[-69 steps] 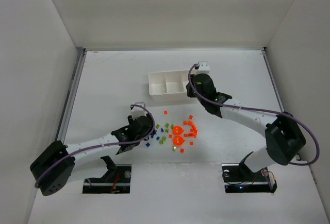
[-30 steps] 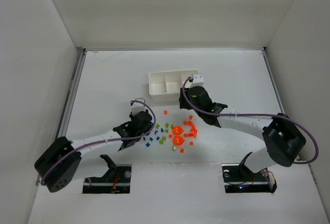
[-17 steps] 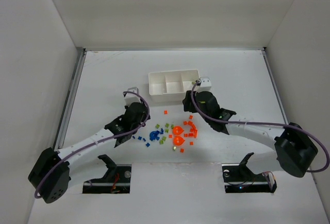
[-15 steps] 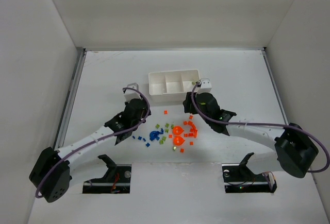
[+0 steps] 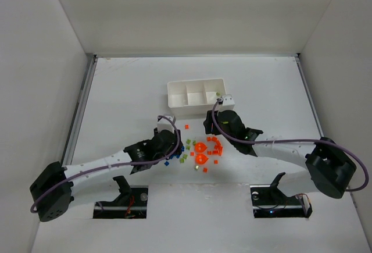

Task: Sort the legos into containers by color

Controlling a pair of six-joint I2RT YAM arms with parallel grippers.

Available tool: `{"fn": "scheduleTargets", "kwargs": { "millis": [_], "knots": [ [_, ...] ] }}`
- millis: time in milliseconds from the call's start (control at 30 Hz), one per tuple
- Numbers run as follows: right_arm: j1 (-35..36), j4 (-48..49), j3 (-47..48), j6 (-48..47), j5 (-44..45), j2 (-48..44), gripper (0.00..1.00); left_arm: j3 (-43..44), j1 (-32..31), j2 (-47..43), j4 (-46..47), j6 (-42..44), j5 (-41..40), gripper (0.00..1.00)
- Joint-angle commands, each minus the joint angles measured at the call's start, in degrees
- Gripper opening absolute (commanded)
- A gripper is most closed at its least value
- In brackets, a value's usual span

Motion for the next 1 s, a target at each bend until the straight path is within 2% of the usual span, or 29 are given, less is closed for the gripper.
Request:
{"fn": "scheduleTargets", "kwargs": {
  "millis": [0, 100, 267, 533, 700, 767, 967],
  "knots": [
    [0.26, 4.42, -0.36, 0.85, -0.6, 0.16, 0.64, 0.09, -5.62, 3.16, -2.72, -0.19, -0.38, 0.5],
    [0.26, 4.77, -0.89, 1.37, -0.6, 0.51, 0.64, 0.44, -7.57, 5.27, -3.6, -0.11, -1.52, 0.5],
    [0.26, 4.86, -0.98, 1.55, -0.77, 0.77, 0.63, 1.58, -9.86, 10.28, -3.08, 1.04, -5.65, 0.43],
    [-0.09, 4.86, -1.42, 1.73, -0.78, 0.77, 0.62, 1.85, -10.12, 9.5, -2.72, 1.65, -9.44, 0.4],
    [0.09, 4.86, -0.98, 1.55, -1.04, 1.82, 0.61, -0.52, -11.44, 4.68, -1.5, 0.42, -12.16, 0.4],
    [0.17, 4.86, -0.8, 1.64, -1.39, 2.18, 0.61, -1.14, -10.57, 3.53, -0.88, 0.94, -11.64, 0.43],
    [-0.09, 4.95, -1.24, 1.82, -1.48, 0.95, 0.61, -0.7, -10.3, 7.74, 1.23, 2.53, -8.74, 0.44]
  ]
}}
